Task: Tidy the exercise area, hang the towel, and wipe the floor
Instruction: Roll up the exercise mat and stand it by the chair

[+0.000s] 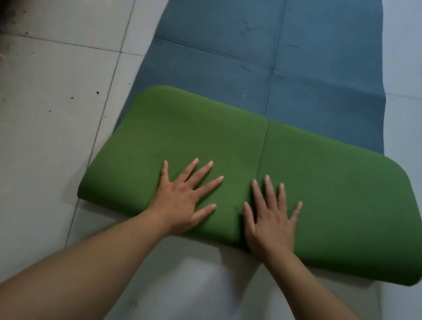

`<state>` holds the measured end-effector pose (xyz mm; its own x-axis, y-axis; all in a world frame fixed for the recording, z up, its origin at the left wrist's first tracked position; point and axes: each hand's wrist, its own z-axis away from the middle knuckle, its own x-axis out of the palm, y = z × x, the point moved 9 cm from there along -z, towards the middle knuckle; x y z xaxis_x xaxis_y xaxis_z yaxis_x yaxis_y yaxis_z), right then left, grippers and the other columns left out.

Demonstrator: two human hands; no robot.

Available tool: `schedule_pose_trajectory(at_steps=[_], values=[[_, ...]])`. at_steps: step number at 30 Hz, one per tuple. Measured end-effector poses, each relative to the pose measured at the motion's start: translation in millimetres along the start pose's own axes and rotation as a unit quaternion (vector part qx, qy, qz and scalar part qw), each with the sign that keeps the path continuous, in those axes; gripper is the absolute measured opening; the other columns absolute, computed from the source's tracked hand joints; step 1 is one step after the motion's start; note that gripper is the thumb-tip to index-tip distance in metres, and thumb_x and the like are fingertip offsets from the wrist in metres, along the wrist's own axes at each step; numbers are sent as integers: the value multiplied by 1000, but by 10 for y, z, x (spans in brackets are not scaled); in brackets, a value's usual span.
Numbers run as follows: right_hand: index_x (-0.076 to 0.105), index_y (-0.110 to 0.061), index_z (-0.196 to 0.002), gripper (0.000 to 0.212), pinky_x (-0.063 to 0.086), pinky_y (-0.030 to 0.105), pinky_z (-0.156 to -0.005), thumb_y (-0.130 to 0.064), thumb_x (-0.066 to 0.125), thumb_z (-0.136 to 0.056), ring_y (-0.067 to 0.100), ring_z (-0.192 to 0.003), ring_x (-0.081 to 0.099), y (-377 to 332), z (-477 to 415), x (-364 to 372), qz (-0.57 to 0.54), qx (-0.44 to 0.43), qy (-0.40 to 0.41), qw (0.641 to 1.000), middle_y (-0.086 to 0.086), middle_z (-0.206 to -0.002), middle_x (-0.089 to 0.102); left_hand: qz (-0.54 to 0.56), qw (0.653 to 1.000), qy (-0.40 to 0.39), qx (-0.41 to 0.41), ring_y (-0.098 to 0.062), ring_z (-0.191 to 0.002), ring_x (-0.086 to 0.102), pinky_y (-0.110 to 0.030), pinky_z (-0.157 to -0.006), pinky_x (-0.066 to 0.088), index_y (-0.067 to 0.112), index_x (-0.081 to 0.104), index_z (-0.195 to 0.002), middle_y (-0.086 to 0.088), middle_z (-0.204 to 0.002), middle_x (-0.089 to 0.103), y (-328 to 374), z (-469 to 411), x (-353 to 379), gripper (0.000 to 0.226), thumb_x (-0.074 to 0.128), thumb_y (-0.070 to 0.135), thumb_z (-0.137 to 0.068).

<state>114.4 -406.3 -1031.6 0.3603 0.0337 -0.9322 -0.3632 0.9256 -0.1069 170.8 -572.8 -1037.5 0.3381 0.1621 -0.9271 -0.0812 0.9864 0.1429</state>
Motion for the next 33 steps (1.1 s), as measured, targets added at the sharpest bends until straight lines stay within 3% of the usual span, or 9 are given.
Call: schedule_pose_trajectory(at_steps=[3, 9, 17, 20, 22, 24, 27, 30, 33], values=[[6, -40, -146, 66, -7, 57, -111, -59, 1, -83, 17, -145, -7, -163, -70, -31, 10, -83, 4, 996, -11, -157, -6, 11, 999, 7, -29, -17, -145, -14, -68, -106, -3, 50, -14, -142, 12, -156, -19, -64, 79, 34, 69, -6, 68, -76], [0, -41, -146, 61, -9, 55, -111, -57, 10, -87, 13, -142, -15, -145, -124, 90, 10, -83, 28, 996, -12, -154, -14, 7, 999, -4, -33, -18, -142, -23, -69, -104, -7, 48, -28, -136, 10, -154, -27, -82, 79, 94, 66, -5, 67, -77], [4, -42, -146, 65, -6, 56, -110, -59, 7, -84, 16, -144, -9, -143, -140, 71, 5, -85, 10, 996, -12, -155, -11, 9, 999, -20, -24, -20, -142, -24, -70, -102, -8, 51, -21, -139, 10, -153, -28, -68, 57, 113, 67, -7, 68, -75], [23, -40, -144, 66, -3, 53, -112, -62, 11, -83, 18, -145, 3, -185, -84, -72, -3, -132, 10, 991, -10, -157, 8, 12, 999, -23, -21, -19, -142, -24, -70, -103, -9, 50, -16, -141, 10, -154, -26, -65, 56, 93, 61, 8, 67, -87], [40, -32, -138, 64, 5, 49, -113, -62, 21, -85, 21, -142, 21, -258, 47, -177, 5, -212, 12, 977, -4, -153, 27, 13, 999, -29, -15, -18, -142, -25, -70, -103, -9, 50, -14, -142, 10, -154, -26, -67, 64, 81, 61, 15, 64, -91], [45, -27, -136, 67, 12, 47, -112, -66, 25, -86, 21, -138, 32, -269, 221, -185, 60, -280, 11, 958, -1, -148, 37, 13, 999, -29, -3, -18, -142, -25, -70, -102, -8, 50, -14, -142, 10, -154, -26, -67, 53, 63, 61, 15, 64, -91], [33, -26, -142, 73, 14, 45, -115, -71, 22, -86, 19, -138, 30, -158, 329, -53, 118, -298, -12, 947, -1, -150, 32, 8, 999, -39, 13, -18, -142, -23, -72, -102, -6, 50, -12, -142, 10, -154, -25, -84, 11, 40, 62, 15, 67, -89], [14, -28, -147, 74, 11, 47, -115, -71, 16, -87, 18, -141, 16, -93, 287, 65, 125, -278, -42, 952, -4, -154, 15, 0, 999, -46, 19, -19, -144, -17, -71, -102, -7, 49, -5, -144, 10, -156, -19, -74, -39, -64, 62, 20, 67, -90], [1, -32, -146, 74, 3, 49, -113, -72, 2, -85, 18, -142, 1, -79, 161, 78, 102, -255, -47, 960, -8, -154, 0, -23, 998, 20, 48, -16, -146, -7, -67, -106, -7, 41, 12, -147, 7, -159, -4, 50, -10, -287, 55, 22, 54, -94]])
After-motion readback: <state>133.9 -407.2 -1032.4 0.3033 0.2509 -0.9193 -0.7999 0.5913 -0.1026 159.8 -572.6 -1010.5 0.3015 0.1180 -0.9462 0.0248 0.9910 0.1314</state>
